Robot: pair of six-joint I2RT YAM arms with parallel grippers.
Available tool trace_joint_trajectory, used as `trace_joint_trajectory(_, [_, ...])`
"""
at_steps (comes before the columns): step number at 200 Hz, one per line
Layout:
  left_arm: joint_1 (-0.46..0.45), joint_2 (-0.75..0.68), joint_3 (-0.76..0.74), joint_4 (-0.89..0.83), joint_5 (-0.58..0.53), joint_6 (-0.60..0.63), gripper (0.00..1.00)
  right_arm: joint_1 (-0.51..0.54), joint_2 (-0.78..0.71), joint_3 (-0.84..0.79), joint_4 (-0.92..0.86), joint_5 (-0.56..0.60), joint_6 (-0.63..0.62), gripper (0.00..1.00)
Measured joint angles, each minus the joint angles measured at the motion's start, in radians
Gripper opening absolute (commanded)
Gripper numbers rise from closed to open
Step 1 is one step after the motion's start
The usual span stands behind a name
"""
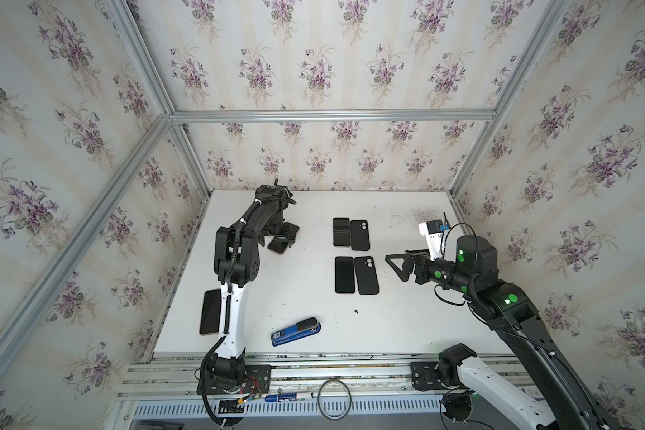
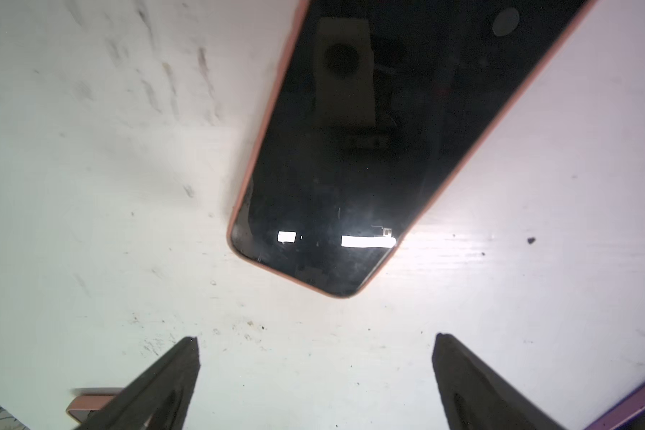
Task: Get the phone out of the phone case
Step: 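Close the left gripper on the pink-framed phone's end and tilt it up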
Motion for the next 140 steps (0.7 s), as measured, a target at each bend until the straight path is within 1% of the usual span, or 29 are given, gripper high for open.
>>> trace_joint_trajectory(17, [0.01, 0.016, 0.04, 0.007, 0.018, -0.013, 1.0, 0.0, 0.009, 0.0, 0.005, -0.004, 0.006, 1.0])
trace_joint_trajectory(53, [0.023, 0.024, 0.108, 0.065, 0.192, -0.061, 1.0, 0.0, 0.013, 0.0, 0.005, -0.007, 0.016, 1.0])
trace_joint_trajectory(81, [0.035, 0.081, 0.185, 0.101, 0.317, -0.107, 1.0, 0.0, 0.007, 0.0, 0.005, -0.008, 0.019, 1.0])
trace_joint_trajectory(103, [0.066, 0.117, 0.2, 0.113, 0.345, -0.146, 1.0, 0.0, 0.006, 0.0, 0.005, -0.008, 0.023, 1.0])
trace_joint_trajectory(140, [0.096, 0.129, 0.201, 0.124, 0.341, -0.194, 1.0, 0.0, 0.015, -0.008, 0.013, -0.008, 0.034, 1.0])
